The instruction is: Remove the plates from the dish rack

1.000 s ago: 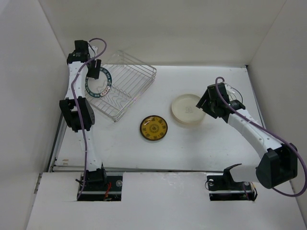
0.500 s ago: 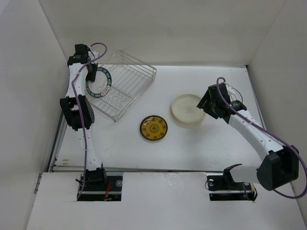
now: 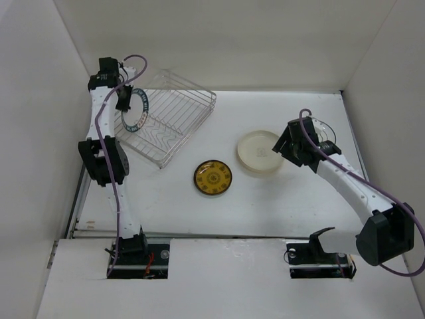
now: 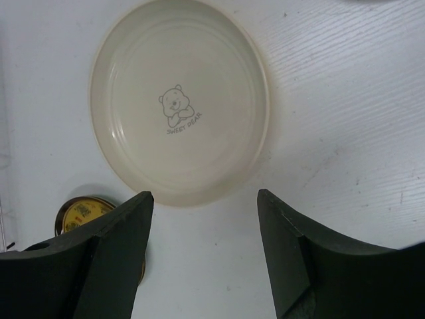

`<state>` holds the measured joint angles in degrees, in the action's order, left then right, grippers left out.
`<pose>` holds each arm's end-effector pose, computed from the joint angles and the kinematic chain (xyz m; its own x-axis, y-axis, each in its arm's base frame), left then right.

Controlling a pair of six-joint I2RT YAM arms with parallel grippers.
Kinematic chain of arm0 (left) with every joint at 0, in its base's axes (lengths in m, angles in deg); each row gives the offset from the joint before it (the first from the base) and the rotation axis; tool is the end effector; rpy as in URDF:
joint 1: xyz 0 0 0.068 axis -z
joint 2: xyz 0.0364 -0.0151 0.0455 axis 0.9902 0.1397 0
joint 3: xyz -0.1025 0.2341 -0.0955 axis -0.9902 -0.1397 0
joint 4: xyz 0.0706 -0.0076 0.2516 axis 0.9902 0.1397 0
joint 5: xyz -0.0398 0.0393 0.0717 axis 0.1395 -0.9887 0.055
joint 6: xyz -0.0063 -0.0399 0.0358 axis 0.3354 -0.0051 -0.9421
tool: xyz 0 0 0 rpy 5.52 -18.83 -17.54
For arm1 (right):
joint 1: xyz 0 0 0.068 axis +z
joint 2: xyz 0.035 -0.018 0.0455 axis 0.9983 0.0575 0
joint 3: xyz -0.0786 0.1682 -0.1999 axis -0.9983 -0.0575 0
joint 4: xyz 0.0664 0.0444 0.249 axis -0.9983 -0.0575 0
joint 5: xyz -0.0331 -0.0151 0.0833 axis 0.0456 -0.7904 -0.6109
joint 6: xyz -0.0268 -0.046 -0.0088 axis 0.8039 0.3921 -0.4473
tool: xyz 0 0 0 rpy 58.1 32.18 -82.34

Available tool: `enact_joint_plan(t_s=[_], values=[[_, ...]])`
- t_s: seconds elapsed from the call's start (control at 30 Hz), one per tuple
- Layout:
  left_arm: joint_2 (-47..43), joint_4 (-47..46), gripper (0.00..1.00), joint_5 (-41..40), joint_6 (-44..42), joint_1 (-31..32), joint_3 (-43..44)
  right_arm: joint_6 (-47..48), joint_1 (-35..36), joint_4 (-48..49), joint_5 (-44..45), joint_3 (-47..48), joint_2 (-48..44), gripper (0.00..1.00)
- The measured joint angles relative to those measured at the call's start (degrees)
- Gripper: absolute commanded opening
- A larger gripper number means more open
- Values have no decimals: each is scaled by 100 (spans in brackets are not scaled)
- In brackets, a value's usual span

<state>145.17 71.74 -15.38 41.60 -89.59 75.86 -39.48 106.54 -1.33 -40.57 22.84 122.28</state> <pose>0.4785 0.0616 0.3237 -0.7099 0.3017 -0.6364 0.2105 0.9532 0.2170 0.2545 0.0820 0.2840 -0.6080 0.5195 -0.6004 0.3912 0.8541 0.3428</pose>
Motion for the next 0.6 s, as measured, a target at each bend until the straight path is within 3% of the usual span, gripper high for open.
enact_joint_plan(t_s=[0.3,0.6], values=[[-1174,-256,0,413,446,7,-52,186,90,35,-114,44,-7,70],[-1932,-146,0,1408,1084,509,-199,715,181,1189,-1390,37,-557,73]])
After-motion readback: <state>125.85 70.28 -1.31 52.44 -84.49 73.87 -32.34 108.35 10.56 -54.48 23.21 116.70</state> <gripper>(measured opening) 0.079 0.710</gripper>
